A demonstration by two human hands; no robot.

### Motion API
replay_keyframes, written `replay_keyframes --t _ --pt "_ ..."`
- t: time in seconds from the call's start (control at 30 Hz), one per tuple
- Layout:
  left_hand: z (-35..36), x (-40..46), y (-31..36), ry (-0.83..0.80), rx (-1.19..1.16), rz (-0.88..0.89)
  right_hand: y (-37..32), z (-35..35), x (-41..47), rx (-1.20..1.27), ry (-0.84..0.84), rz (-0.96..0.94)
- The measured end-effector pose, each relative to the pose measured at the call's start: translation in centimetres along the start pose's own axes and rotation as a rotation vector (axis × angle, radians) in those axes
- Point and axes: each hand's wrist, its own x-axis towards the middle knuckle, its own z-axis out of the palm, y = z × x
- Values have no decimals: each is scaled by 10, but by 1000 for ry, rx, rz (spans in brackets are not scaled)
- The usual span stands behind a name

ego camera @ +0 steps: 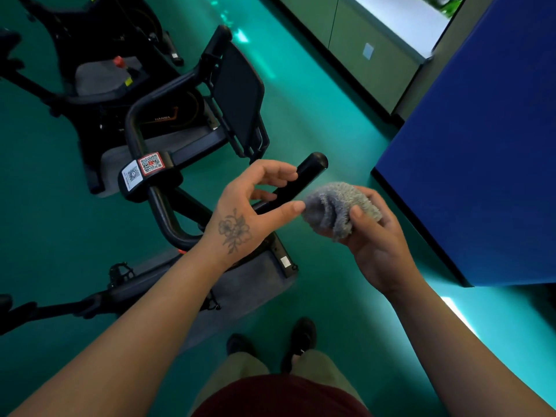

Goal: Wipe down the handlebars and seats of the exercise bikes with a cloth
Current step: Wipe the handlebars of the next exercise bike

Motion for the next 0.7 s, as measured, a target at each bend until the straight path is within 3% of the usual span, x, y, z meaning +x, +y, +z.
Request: replay_keyframes --t 0.2,0.33,0.7 --pt "8 5 -13 44 236 3 -2 -25 24 85 101 -56" --pt "15 10 -20 33 311 -9 4 -25 48 92 126 9" --pt "21 18 -24 127 285 -20 2 -18 74 57 -32 76"
